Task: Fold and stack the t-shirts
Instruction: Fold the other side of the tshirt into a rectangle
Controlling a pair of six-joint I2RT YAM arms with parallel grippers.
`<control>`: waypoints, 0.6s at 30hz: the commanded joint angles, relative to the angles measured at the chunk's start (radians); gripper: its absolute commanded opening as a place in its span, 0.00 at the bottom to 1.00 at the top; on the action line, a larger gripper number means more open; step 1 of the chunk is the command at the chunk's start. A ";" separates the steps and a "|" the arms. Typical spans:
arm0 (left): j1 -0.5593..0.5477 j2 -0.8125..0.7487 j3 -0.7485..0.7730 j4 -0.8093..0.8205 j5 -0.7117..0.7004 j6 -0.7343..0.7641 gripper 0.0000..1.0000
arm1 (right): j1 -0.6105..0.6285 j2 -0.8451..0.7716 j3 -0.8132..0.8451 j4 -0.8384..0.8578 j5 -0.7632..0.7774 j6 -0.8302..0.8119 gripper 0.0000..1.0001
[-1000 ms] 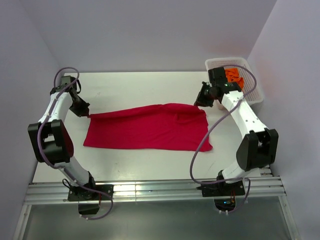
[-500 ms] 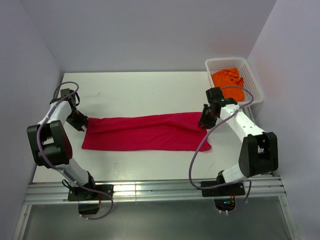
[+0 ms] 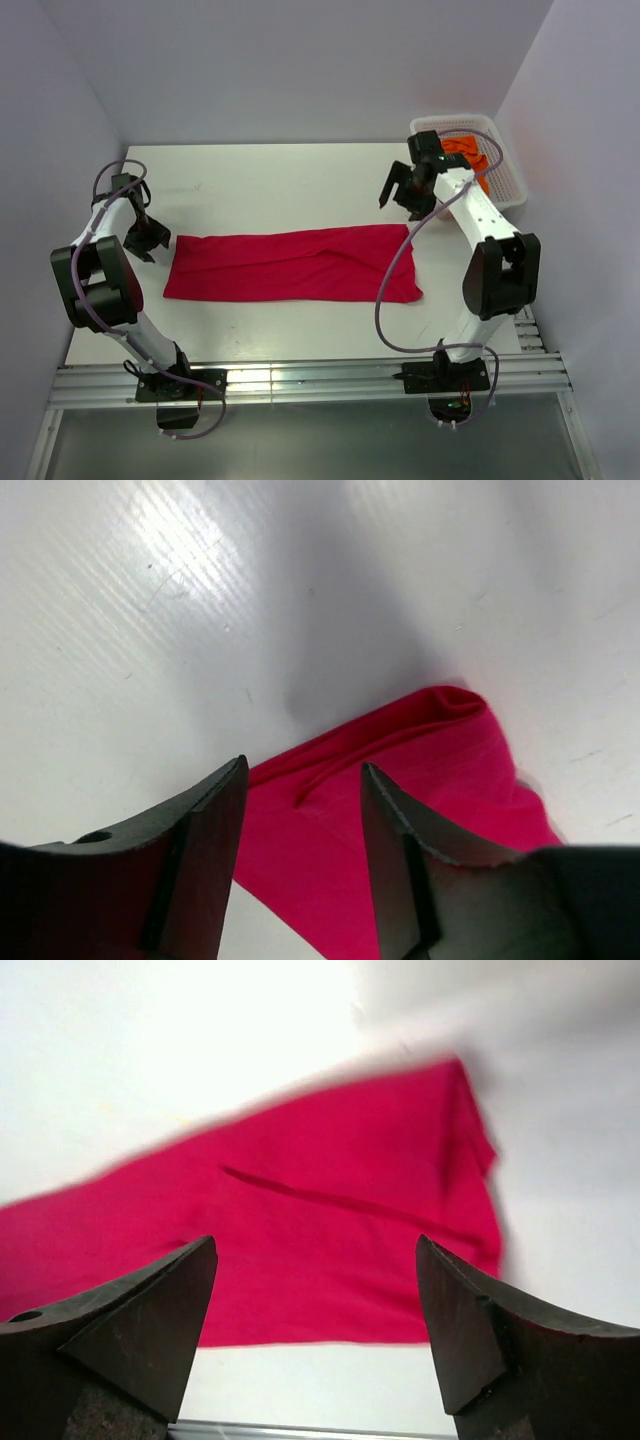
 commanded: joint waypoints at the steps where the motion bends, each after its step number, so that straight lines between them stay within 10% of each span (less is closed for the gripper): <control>1: 0.000 -0.019 0.056 0.007 0.012 -0.018 0.54 | 0.004 0.095 0.140 -0.019 -0.080 0.004 0.87; 7: -0.001 0.004 0.064 0.024 0.046 -0.018 0.44 | 0.051 0.269 0.332 -0.012 -0.147 -0.017 0.69; 18: -0.001 0.018 0.012 0.069 0.071 -0.021 0.40 | 0.145 0.474 0.501 -0.082 -0.176 -0.035 0.69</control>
